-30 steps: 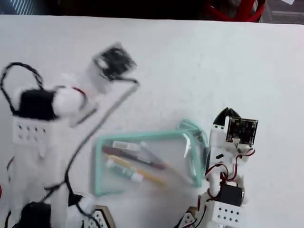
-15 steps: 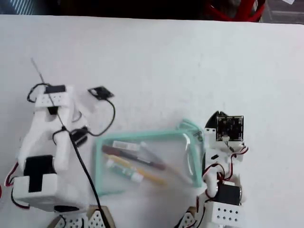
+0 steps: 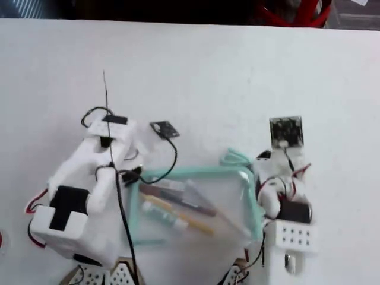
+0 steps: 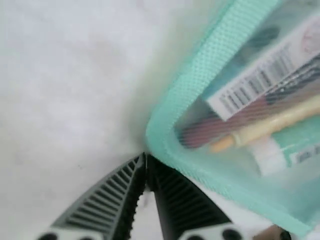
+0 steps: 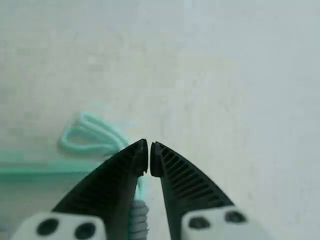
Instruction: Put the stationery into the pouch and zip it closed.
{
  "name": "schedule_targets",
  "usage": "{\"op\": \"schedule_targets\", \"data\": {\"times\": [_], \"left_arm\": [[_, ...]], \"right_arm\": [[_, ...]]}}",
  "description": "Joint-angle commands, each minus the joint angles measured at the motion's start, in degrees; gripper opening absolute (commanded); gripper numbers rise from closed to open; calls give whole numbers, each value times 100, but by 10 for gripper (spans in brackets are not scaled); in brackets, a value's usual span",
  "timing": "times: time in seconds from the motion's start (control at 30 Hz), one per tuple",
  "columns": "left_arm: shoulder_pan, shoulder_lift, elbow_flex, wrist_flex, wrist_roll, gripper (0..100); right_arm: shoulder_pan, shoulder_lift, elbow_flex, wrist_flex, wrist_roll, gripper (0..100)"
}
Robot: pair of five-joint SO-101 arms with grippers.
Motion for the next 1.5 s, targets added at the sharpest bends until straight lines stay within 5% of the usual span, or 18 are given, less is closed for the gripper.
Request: {"op": "schedule_targets", "data": {"times": [0.0,0.3,0.47,0.87,1.1,1.27,1.47], "left_arm": [[198,-22,-88,-141,325,24],[-171,-31,-580,123,598,24],[-40,-31,-598,114,598,24],[769,-374,-554,70,1055,24],[901,-347,-598,-202,1292,24],[110,-963,-1433,-9,1310,24],[-664,-2905,-2884,976,2048,24]], "right_arm": [[-268,1552,-1196,725,352,18],[629,3451,-2013,840,1477,18],[92,4523,-2022,1077,2356,18],[-514,5895,-3015,1165,1916,18],[-462,5710,-3059,840,1503,18],[101,4338,-3086,901,976,18],[-444,1833,-3402,2018,897,17]]}}
